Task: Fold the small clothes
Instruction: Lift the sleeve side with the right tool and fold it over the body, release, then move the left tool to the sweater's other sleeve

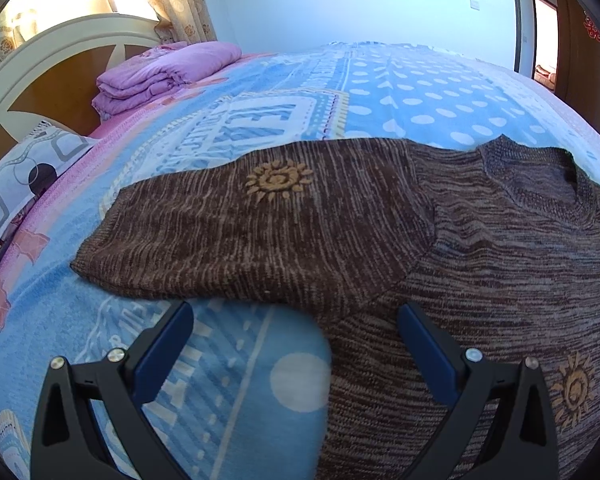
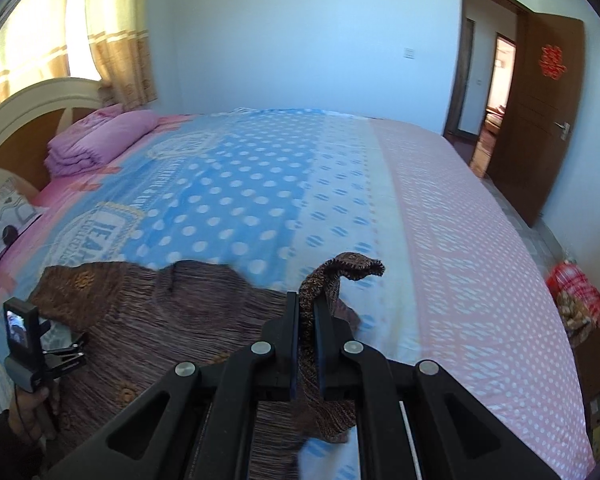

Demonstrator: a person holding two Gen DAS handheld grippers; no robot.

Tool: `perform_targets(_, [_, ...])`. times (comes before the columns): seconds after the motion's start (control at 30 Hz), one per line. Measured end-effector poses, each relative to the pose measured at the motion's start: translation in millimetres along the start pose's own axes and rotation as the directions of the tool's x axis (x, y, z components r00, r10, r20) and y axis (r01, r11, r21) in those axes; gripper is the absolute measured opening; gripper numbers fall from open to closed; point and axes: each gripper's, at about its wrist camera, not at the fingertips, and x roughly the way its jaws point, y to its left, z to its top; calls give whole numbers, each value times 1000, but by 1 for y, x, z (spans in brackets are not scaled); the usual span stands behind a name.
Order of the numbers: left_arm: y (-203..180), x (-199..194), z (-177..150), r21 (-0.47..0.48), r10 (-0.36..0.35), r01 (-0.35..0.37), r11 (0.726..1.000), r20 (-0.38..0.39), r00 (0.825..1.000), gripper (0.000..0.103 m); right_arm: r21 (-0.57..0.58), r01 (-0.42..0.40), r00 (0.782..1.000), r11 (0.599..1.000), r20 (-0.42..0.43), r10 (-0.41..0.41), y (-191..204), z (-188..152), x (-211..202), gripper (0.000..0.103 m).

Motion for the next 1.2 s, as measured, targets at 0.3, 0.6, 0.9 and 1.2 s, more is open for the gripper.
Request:
perform_targets(0.3, [-3, 2, -1, 13, 7, -7, 1000, -5, 1000, 103, -24, -219, 973, 975, -85, 216, 139, -20, 110, 6])
perform_targets(0.6, [5, 4, 0, -19, -44, 43, 999, -39, 998, 103, -32, -370, 903, 928, -246, 352, 182, -116, 134, 36])
perform_targets(0.9, [-43, -45, 20, 129, -60, 56, 990, 26, 998, 103, 4, -82, 989, 997, -120, 82, 15, -155, 58, 45])
perform_targets(1.2, [-147, -37, 15, 260, -25, 14, 965, 39, 999, 103, 148, -48, 992, 988, -108, 64, -40, -162, 80, 45])
